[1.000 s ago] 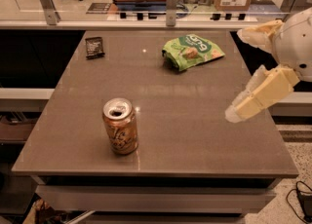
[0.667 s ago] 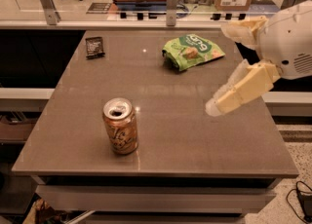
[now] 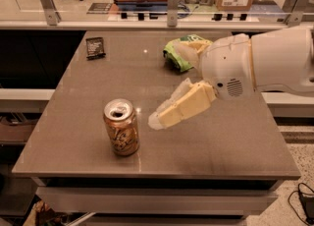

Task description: Move orange can near rxbar chocolate

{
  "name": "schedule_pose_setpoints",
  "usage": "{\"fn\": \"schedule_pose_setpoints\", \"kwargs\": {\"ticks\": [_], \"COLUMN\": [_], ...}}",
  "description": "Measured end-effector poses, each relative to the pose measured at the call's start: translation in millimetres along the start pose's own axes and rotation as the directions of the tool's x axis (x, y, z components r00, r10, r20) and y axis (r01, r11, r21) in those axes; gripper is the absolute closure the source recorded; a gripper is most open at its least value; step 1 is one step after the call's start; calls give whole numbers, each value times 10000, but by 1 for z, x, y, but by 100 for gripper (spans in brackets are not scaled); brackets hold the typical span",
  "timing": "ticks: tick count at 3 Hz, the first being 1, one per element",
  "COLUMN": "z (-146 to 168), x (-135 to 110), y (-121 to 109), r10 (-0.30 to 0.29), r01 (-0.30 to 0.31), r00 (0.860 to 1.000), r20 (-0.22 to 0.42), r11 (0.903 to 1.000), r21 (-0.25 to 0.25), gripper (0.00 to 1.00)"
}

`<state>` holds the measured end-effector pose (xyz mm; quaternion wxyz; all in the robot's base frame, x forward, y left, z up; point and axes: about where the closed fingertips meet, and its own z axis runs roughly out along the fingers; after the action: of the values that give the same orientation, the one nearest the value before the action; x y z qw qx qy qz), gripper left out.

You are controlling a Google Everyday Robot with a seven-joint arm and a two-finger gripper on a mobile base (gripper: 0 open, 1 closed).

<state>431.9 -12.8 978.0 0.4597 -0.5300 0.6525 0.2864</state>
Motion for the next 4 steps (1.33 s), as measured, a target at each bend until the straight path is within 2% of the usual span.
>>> {"fn": "schedule_pose_setpoints", "kwargs": {"ticks": [1, 2, 4], "z": [0, 12, 53], "x": [0, 12, 35], "y": [0, 4, 11], "r10": [-9, 234, 650], "r01": [9, -231, -593], "r00": [10000, 9992, 9900], "r20": [2, 310, 1252], "r11": [10000, 9997, 9971], "r21": [0, -90, -487], "gripper": [0, 0, 0]}}
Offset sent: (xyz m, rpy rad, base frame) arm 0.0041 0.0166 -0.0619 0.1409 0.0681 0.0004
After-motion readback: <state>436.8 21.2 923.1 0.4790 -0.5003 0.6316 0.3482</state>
